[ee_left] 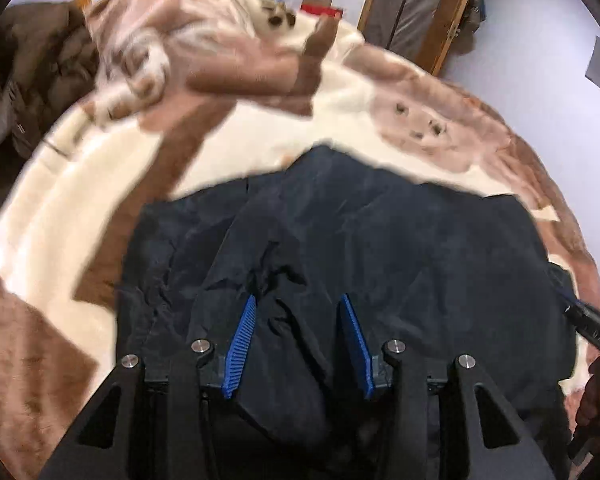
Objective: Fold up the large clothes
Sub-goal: 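Fold the hood down toward the hem with both tools, then open both tools and lift them off the folded jacket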
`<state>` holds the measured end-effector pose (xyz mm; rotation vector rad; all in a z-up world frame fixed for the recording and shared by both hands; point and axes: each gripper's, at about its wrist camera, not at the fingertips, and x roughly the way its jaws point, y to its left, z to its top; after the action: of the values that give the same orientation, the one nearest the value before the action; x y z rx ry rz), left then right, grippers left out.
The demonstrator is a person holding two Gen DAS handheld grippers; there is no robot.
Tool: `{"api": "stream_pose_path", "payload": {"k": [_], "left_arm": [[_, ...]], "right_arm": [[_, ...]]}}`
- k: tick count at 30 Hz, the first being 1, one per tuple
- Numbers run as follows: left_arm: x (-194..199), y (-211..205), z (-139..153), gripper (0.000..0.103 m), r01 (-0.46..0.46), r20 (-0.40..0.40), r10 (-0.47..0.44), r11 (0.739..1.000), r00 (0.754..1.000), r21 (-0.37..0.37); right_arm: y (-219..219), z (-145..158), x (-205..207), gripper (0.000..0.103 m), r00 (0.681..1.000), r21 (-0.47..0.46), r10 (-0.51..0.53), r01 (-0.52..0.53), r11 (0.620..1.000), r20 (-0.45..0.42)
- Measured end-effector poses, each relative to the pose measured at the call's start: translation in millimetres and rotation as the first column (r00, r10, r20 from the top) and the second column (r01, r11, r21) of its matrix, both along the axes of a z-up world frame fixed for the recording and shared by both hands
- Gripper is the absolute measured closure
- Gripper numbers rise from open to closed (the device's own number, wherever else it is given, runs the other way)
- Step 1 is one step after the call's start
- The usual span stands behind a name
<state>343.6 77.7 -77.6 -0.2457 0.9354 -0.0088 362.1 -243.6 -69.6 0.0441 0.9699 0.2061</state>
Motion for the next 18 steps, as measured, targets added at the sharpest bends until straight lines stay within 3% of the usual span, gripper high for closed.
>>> {"api": "stream_pose_path", "payload": {"k": [2, 4, 7, 9, 12, 14, 16, 18], "left_arm": [[-2.9, -8.5, -14.5, 0.054, 0.038, 0.018, -0.039, 0.998, 0.999, 0.042], [-7.9, -14.9, -19.2, 0.054, 0.043, 0.038, -0.047, 0.995, 0.998, 0.091], [-5.6, -10.0, -12.9, 0.055, 0.027, 0.017, -0.028, 0.997, 0.999, 0.068], [-9.2, -7.9, 1.9, 0.055, 0.02, 0.0, -0.02, 0.998, 1.0, 0.057], [-23.8, -6.4, 32.9, 0.056, 0.036, 0.079, -0.038, 0.999, 0.996, 0.03], [-32.9, -14.7, 47.8, 0.055, 0.065, 0.128, -0.065, 0.998, 0.99, 0.006], [-35.8, -28.9, 47.4, 0.055, 0.108, 0.136, -0.105, 0.994, 0.985, -0.014], [-31.9, -46.0, 29.8, 0.055, 0.133, 0.094, -0.135, 0.991, 0.986, 0.019]], "right_arm": [[-6.4, -19.5, 2.2, 0.067, 0.999, 0.03, -0.002, 0.003, 1.0, -0.037], [-4.0, -28.1, -0.9, 0.067, 1.0, 0.008, -0.004, 0.004, 1.0, -0.017], [1.1, -24.1, -3.3, 0.067, 1.0, -0.029, -0.01, 0.01, 1.0, -0.016], [-3.7, -6.0, -7.4, 0.067, 0.999, -0.01, -0.025, 0.025, 1.0, -0.024], [-5.3, 27.1, -24.1, 0.067, 0.998, 0.005, -0.036, 0.036, 0.999, 0.055], [-0.8, 48.9, -41.4, 0.067, 0.993, 0.079, -0.011, 0.002, 0.997, 0.115], [21.2, 52.4, -51.8, 0.066, 0.989, 0.087, 0.064, -0.076, 0.993, 0.134], [37.4, 36.5, -51.1, 0.066, 0.989, 0.061, 0.111, -0.117, 0.991, 0.095]]}}
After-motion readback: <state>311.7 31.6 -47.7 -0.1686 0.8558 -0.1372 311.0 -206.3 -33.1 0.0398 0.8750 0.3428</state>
